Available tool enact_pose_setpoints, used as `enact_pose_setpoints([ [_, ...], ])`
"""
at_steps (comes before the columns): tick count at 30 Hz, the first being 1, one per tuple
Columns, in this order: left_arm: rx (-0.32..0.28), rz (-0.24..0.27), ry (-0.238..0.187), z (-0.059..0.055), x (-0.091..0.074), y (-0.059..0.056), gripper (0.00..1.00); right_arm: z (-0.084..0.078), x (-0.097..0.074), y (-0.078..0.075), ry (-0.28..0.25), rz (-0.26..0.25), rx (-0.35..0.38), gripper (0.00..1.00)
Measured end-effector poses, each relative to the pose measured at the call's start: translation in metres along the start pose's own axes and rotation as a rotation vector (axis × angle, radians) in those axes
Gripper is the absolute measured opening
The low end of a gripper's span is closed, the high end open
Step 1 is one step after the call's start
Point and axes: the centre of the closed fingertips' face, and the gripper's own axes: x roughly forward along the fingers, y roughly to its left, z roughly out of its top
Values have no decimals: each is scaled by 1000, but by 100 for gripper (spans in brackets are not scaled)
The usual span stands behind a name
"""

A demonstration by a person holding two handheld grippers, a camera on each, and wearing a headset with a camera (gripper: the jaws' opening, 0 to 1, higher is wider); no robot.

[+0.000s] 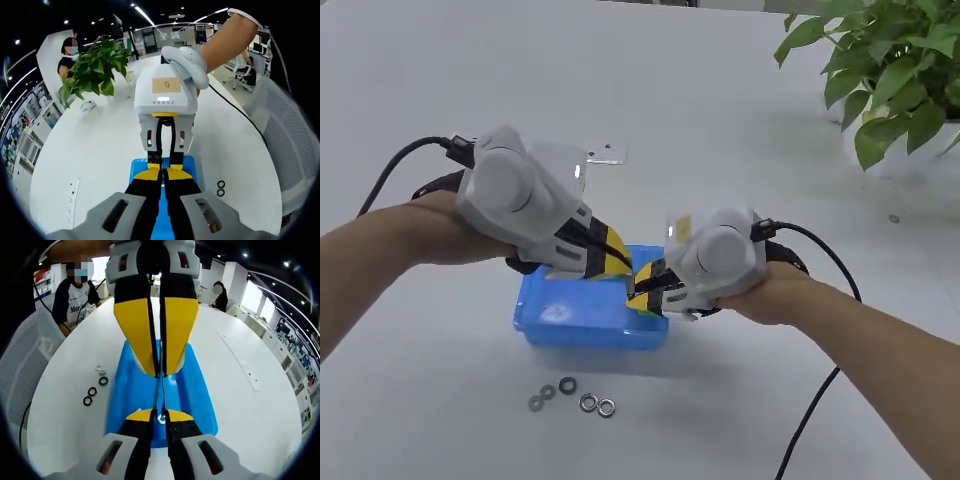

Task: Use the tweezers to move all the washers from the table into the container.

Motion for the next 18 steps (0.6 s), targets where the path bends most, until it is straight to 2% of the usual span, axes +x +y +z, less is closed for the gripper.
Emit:
enact_pose_setpoints([
  [8, 10, 4, -5, 8, -6, -3, 6, 6, -7, 2, -5, -12, -7, 11],
  [18, 20, 16, -7, 21, -21, -11, 6, 22, -19, 8, -11, -31, -29, 11],
])
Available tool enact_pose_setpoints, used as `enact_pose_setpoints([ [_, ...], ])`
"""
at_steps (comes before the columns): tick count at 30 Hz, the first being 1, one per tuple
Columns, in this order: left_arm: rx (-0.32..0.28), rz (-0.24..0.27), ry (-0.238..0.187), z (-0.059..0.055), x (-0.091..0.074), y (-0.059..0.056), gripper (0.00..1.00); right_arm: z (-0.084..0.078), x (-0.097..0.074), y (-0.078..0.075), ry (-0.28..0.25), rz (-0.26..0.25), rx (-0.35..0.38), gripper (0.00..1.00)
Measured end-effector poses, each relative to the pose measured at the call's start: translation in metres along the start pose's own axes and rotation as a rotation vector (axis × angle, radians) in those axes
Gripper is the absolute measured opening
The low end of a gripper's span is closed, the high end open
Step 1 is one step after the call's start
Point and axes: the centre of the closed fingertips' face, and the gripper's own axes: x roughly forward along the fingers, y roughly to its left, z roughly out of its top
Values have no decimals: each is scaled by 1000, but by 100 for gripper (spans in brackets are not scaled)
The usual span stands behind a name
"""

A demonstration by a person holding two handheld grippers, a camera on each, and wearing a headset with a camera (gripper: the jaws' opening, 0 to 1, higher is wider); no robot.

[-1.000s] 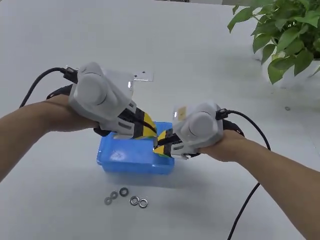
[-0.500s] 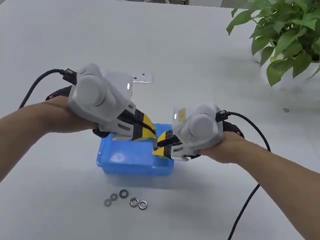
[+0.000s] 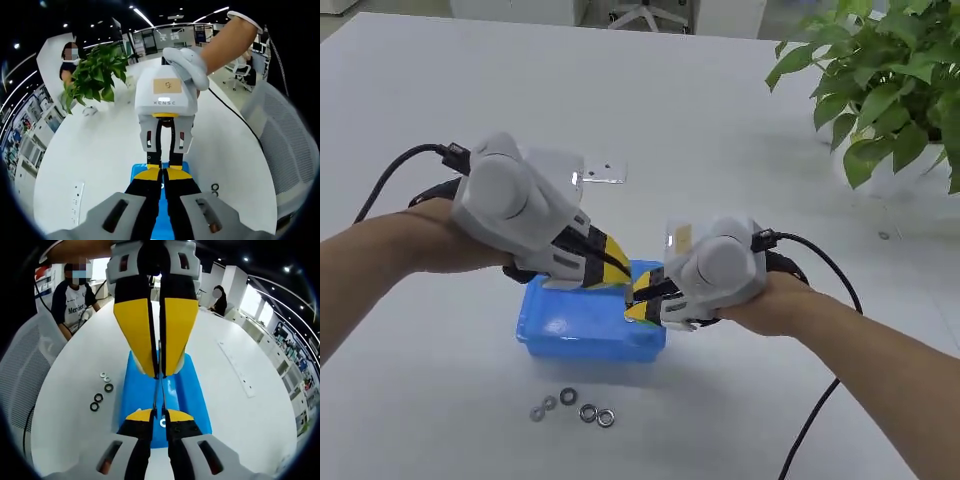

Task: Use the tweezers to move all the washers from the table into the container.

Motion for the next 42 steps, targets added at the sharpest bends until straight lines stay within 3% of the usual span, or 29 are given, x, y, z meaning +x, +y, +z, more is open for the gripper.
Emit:
enact_pose_setpoints([
  [8, 7, 3, 1, 9, -10, -10, 6, 10, -9, 9, -6, -13, -11, 11],
  [20, 24, -2, 13, 21, -24, -34, 6, 24, -20, 31, -16, -33, -19, 11],
  [34, 23, -19, 17, 22, -25, -64, 6, 26, -20, 61, -18, -25, -11, 12],
  [42, 15, -46, 23, 14, -20, -81, 6, 20, -11, 81, -11, -6, -5, 12],
])
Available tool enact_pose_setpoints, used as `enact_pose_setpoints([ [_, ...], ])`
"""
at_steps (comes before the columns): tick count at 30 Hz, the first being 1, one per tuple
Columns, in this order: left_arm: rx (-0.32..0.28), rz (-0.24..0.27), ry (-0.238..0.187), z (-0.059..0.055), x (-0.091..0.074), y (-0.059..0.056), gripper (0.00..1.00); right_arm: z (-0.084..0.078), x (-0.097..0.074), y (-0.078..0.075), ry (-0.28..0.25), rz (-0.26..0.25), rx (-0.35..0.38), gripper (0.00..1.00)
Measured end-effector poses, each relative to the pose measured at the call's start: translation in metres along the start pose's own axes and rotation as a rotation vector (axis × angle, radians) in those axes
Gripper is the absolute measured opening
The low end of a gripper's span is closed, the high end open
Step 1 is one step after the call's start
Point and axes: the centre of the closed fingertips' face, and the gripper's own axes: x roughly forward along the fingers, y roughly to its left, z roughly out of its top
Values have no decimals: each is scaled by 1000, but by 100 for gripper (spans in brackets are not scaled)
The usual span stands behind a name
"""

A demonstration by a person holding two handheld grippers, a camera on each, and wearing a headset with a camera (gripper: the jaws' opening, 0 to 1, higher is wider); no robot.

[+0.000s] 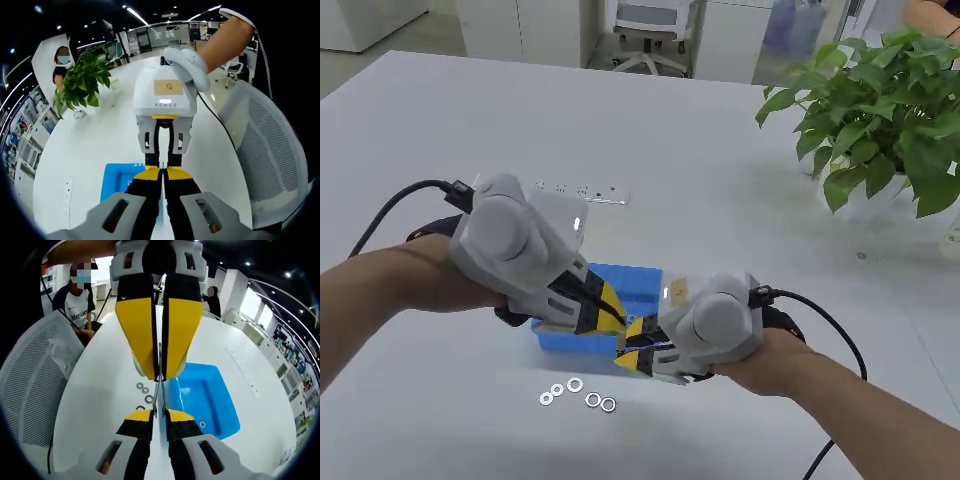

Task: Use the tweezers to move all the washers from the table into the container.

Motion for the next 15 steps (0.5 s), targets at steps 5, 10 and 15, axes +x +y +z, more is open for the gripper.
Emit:
enact_pose_setpoints([
  [5, -11, -17, 0, -5, 6, -8, 6, -5, 5, 10, 4, 13, 7, 12],
  [10, -25, -33, -2, -9, 12, -15, 6, -11, 9, 18, 9, 25, 18, 12],
  [15, -38, -40, -5, -14, 17, -20, 6, -15, 14, 25, 11, 34, 29, 12],
])
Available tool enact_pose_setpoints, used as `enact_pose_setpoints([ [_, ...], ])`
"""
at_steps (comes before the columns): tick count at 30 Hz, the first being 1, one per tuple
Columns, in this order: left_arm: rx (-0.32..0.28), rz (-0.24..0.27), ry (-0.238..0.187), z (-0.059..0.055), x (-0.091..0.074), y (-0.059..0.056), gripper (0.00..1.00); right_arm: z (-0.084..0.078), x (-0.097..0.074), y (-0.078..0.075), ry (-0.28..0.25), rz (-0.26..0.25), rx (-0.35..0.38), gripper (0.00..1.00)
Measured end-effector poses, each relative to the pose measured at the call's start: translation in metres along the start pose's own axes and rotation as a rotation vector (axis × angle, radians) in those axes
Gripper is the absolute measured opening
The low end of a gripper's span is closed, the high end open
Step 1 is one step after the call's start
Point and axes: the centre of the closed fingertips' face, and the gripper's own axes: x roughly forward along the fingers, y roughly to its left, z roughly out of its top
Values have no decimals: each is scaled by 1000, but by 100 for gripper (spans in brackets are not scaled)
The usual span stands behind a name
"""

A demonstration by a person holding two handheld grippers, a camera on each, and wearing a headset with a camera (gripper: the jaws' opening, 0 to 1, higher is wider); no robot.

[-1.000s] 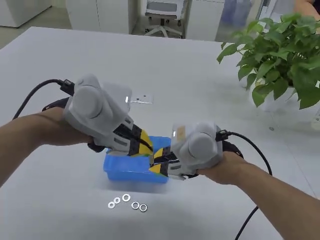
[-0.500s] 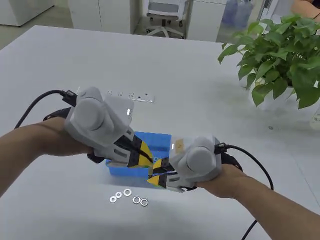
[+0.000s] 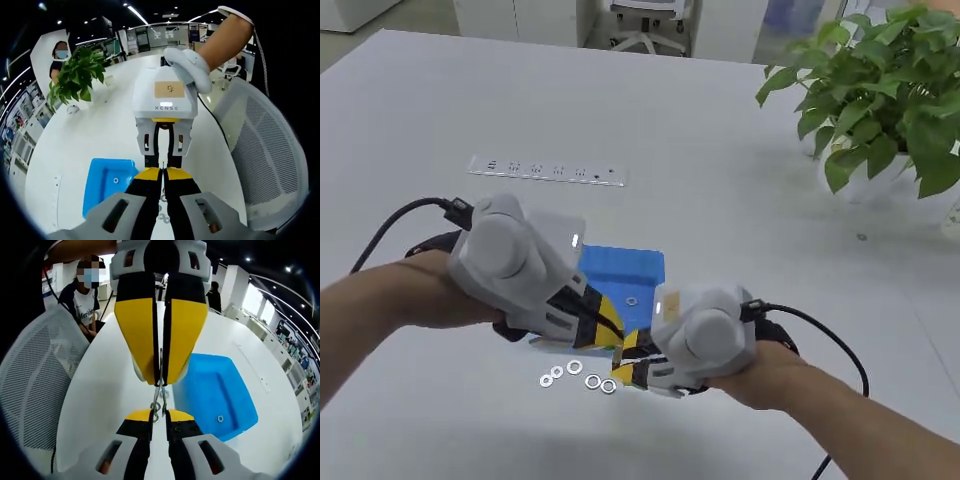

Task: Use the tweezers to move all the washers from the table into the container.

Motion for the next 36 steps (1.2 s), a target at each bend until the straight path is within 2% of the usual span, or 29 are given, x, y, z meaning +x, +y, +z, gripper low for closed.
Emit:
enact_pose_setpoints([
  [8, -22, -7, -2, -9, 3, -3, 6, -4, 6, 6, -3, 15, 13, 12],
  [23, -42, -20, 20, -23, 7, -6, 6, -11, 16, 10, -2, 26, 31, 12],
  [36, -70, -21, 23, -25, 6, -5, 6, -10, 19, 12, -9, 39, 45, 12],
])
